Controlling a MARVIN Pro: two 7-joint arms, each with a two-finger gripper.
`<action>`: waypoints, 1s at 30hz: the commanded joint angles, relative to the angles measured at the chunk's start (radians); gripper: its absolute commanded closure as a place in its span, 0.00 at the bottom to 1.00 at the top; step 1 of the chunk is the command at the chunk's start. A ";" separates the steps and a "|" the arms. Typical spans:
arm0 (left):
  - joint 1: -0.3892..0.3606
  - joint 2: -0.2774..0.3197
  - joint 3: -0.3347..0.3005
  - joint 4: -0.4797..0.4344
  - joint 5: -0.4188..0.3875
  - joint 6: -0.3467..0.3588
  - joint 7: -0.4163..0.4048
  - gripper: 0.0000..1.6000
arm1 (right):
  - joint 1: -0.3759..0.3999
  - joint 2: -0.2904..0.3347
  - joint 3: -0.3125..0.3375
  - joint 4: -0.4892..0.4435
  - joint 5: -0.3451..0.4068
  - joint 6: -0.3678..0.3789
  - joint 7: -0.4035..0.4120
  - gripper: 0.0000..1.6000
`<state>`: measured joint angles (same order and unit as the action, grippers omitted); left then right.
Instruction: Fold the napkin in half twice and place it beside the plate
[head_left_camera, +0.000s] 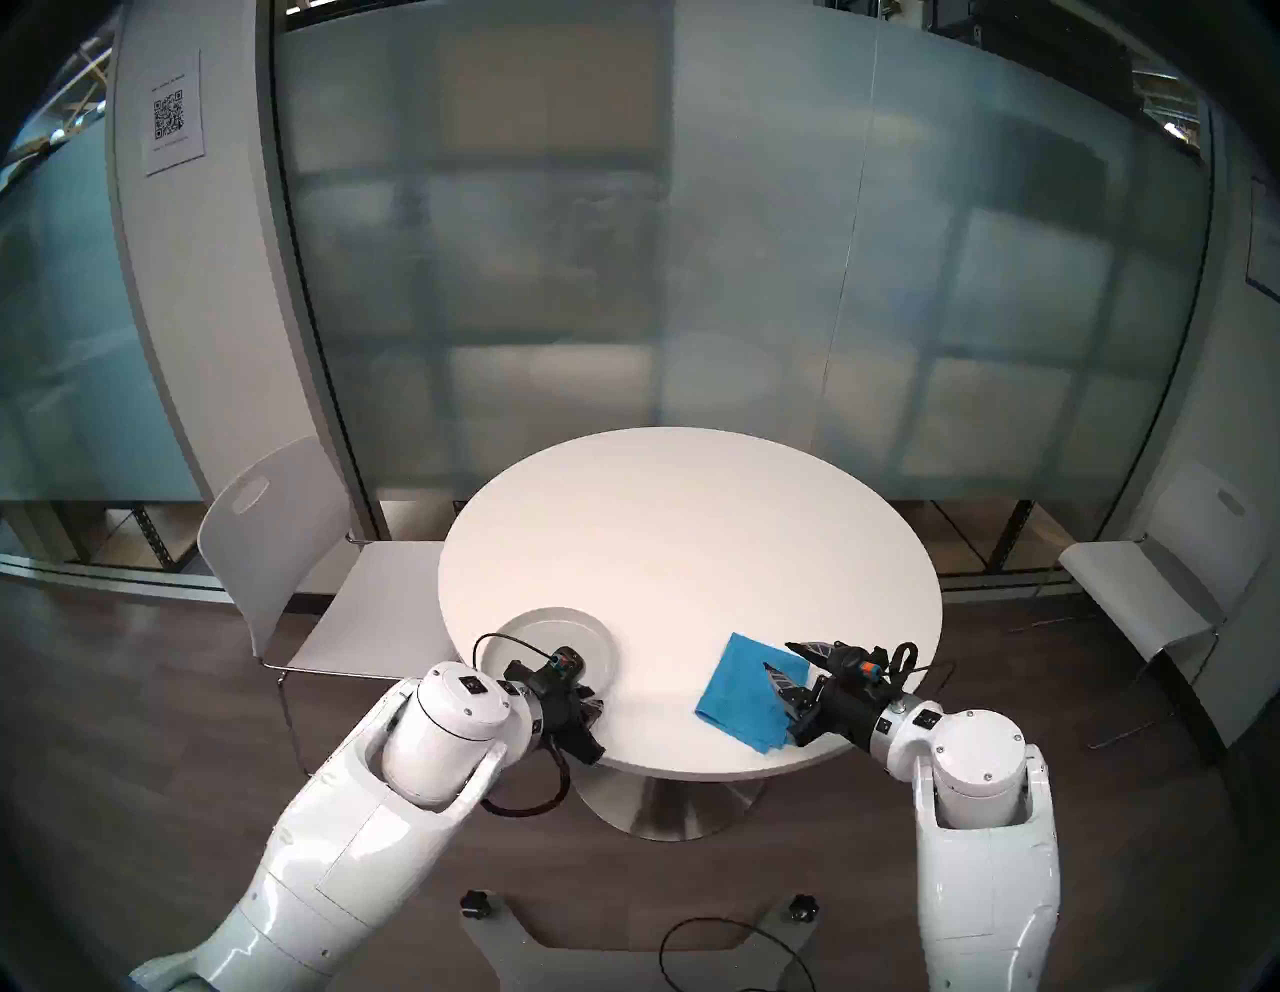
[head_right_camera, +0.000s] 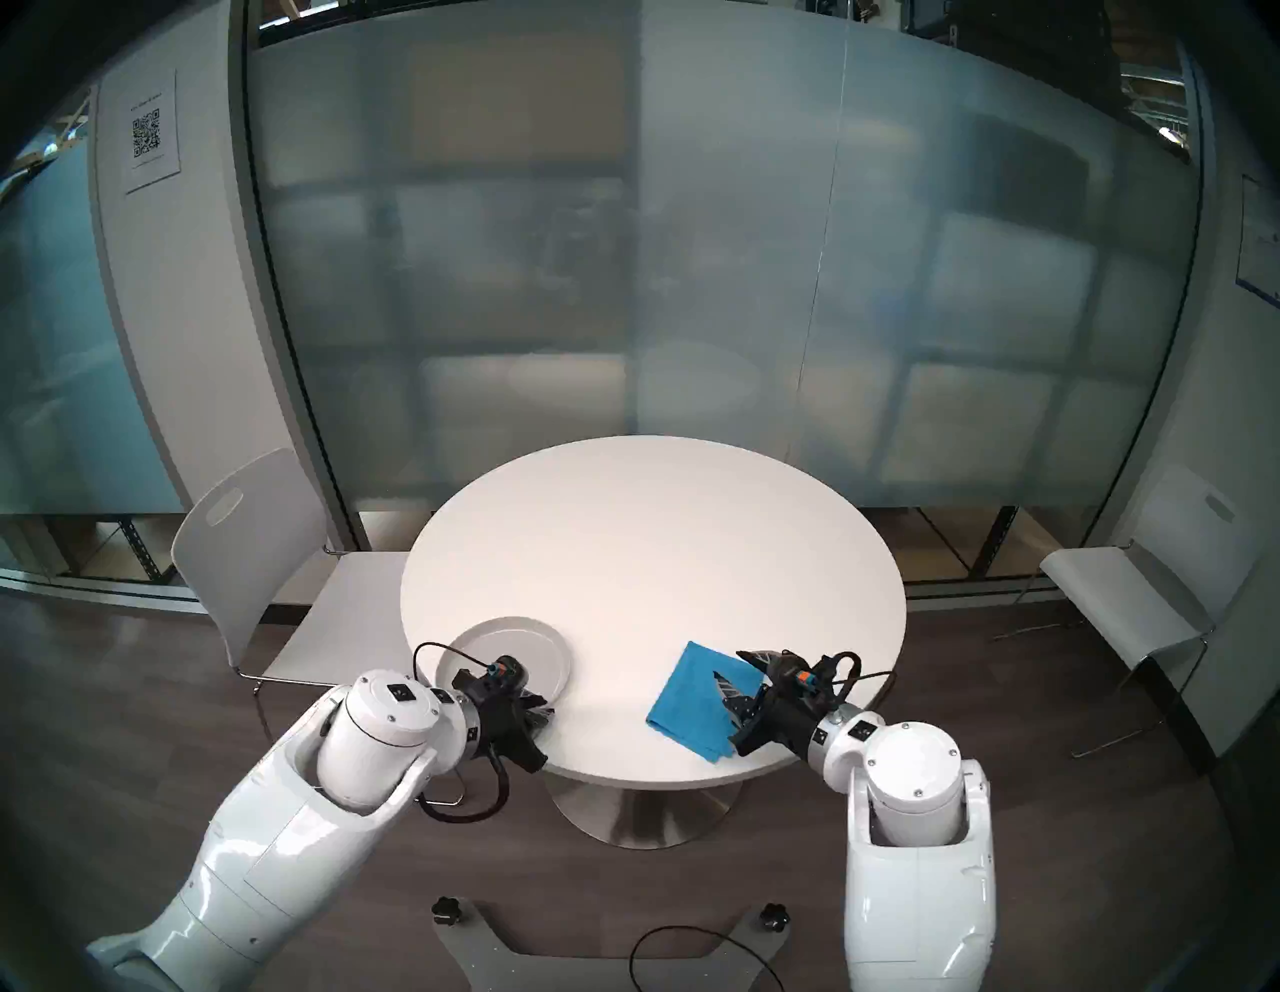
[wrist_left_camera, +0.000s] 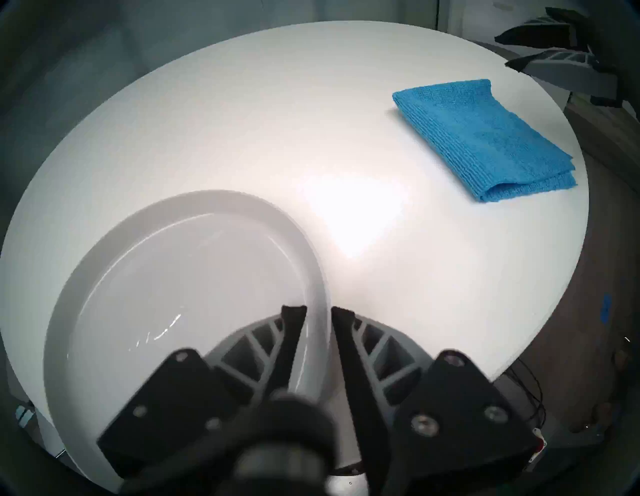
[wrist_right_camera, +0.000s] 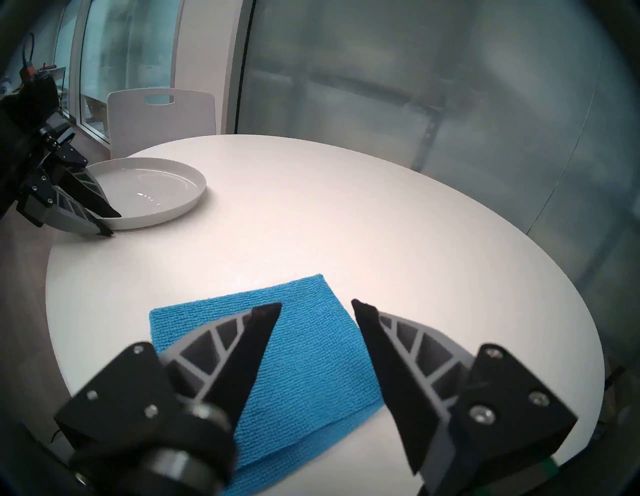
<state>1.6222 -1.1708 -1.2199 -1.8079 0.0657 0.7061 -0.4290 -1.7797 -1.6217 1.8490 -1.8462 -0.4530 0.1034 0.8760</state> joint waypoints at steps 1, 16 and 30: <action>-0.004 0.005 -0.003 -0.002 0.002 -0.013 0.001 0.55 | 0.019 0.004 -0.004 -0.012 0.002 -0.001 0.003 0.29; -0.010 0.006 0.012 -0.005 0.020 -0.023 -0.027 0.73 | 0.021 -0.001 -0.006 -0.010 0.000 -0.002 0.000 0.29; -0.018 -0.012 0.053 -0.023 0.042 -0.024 -0.035 0.77 | 0.008 -0.002 0.001 -0.025 0.004 -0.004 -0.001 0.30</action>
<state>1.6121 -1.1670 -1.1790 -1.8093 0.1073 0.6818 -0.4659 -1.7727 -1.6218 1.8453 -1.8426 -0.4553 0.1032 0.8769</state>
